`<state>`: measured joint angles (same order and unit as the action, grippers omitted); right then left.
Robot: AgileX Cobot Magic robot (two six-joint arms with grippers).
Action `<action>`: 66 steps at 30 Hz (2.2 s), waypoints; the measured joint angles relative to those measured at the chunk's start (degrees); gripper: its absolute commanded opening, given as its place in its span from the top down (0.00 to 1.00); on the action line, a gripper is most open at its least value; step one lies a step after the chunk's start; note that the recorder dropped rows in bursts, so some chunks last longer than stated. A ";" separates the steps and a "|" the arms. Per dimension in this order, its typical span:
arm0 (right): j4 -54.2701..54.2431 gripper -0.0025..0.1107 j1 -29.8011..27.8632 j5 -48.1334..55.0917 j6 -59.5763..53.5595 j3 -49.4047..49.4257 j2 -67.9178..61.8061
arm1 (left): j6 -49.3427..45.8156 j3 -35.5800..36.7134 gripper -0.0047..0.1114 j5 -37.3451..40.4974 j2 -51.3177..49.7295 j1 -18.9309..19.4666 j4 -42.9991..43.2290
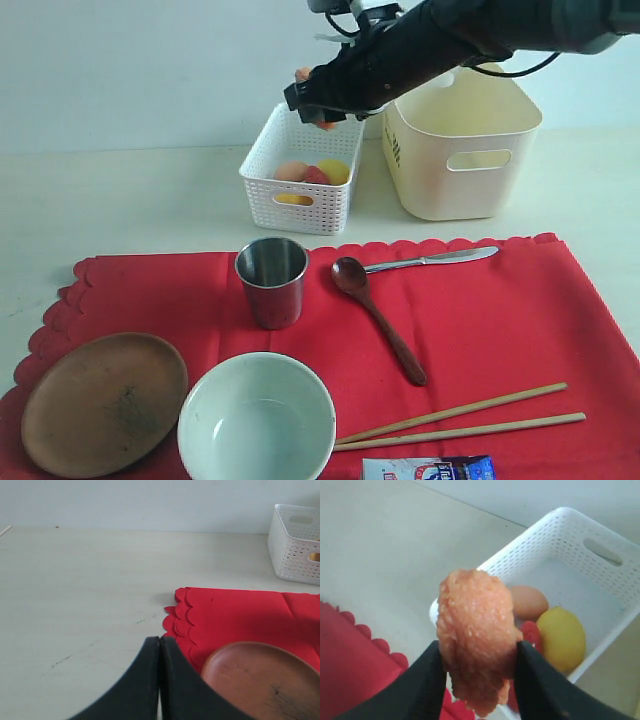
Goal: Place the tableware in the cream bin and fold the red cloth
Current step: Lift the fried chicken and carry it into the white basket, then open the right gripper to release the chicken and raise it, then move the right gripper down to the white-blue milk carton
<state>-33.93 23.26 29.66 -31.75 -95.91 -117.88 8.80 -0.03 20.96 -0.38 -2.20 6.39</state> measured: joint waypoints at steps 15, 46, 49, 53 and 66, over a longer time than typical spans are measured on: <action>-3.58 0.97 -1.97 -0.35 -1.13 -13.34 -16.58 | 0.00 0.00 0.96 0.00 0.00 0.00 0.00; 6.40 0.50 -2.10 20.57 4.78 -16.53 -7.12 | 0.00 0.00 0.96 0.00 0.00 0.00 0.00; 9.85 0.53 -2.10 22.90 5.95 -12.75 -3.19 | 0.00 0.00 0.96 0.00 0.00 0.00 0.00; 11.88 0.53 -2.10 22.16 6.31 -2.24 3.81 | 0.00 0.00 0.96 0.00 0.00 0.00 0.00; 15.85 0.53 -2.10 15.82 4.96 25.16 26.07 | 0.00 0.00 0.96 0.00 0.00 0.00 0.00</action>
<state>-18.08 21.16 45.48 -26.79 -70.74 -91.81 8.80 -0.03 20.96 -0.38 -2.20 6.39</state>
